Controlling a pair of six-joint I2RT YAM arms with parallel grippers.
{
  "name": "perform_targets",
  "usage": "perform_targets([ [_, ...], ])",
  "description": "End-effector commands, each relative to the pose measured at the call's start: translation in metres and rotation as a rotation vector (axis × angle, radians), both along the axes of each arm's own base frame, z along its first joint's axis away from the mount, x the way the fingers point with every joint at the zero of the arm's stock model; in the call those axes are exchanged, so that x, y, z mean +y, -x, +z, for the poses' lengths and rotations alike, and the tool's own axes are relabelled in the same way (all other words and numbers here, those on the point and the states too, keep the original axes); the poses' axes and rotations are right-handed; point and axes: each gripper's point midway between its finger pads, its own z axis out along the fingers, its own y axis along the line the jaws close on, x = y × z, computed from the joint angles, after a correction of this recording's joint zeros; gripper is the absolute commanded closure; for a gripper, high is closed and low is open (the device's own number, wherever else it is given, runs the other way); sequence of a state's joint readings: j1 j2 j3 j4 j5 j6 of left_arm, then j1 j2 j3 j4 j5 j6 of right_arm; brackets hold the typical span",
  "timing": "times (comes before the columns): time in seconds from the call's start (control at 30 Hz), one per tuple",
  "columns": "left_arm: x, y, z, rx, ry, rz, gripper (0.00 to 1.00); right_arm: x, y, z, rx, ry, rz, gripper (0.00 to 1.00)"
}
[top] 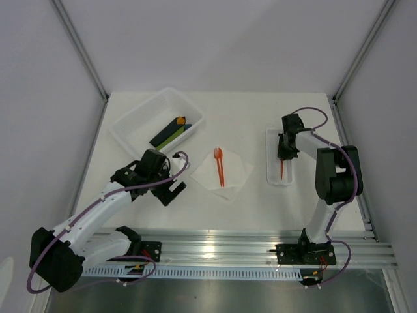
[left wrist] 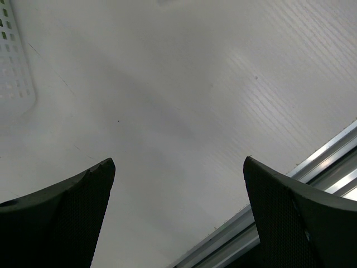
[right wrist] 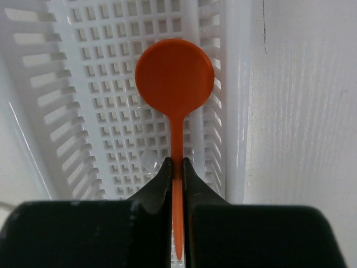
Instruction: Place the utensils on the paper napkin and roll it up
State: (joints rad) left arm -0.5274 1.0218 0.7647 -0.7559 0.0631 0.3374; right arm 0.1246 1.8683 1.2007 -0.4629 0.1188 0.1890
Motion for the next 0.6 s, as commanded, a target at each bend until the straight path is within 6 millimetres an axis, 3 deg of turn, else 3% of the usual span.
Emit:
perform_targets([
  [0.0,-0.004,-0.005,0.001,-0.02,0.013,0.015,0.0,0.005,0.007,-0.013,0.035,-0.035,0.023,0.99],
  [0.1,-0.004,-0.005,0.001,-0.021,0.015,0.013,0.01,0.006,0.002,-0.004,0.017,-0.041,0.022,1.0],
  [0.17,-0.004,-0.004,-0.002,-0.012,0.012,0.011,0.01,0.013,-0.004,0.016,-0.013,-0.055,0.032,1.0],
  [0.2,-0.005,-0.004,-0.002,-0.009,0.013,0.011,0.0,0.017,-0.016,0.034,-0.061,-0.051,0.032,1.0],
  [0.33,-0.004,-0.005,-0.003,-0.011,0.009,0.021,0.0,0.033,-0.034,0.098,-0.211,-0.009,0.022,1.0],
  [0.37,-0.003,-0.005,-0.004,-0.014,0.008,0.023,0.01,0.049,-0.032,0.122,-0.278,0.02,0.039,1.0],
  [0.43,-0.003,-0.006,-0.003,-0.024,0.015,0.03,0.01,0.078,-0.026,0.151,-0.375,0.021,0.075,1.0],
  [0.47,-0.003,-0.006,-0.003,-0.028,0.017,0.032,0.0,0.094,-0.022,0.155,-0.4,0.03,0.094,1.0],
  [0.5,-0.002,-0.005,-0.004,-0.027,0.015,0.034,0.0,0.134,-0.01,0.156,-0.408,0.001,0.17,1.0],
  [0.53,-0.002,-0.007,-0.004,-0.035,0.016,0.037,0.01,0.153,-0.004,0.154,-0.405,-0.047,0.166,1.0],
  [0.57,-0.001,-0.008,-0.003,-0.041,0.01,0.042,0.0,0.177,0.002,0.14,-0.366,-0.104,0.2,1.0],
])
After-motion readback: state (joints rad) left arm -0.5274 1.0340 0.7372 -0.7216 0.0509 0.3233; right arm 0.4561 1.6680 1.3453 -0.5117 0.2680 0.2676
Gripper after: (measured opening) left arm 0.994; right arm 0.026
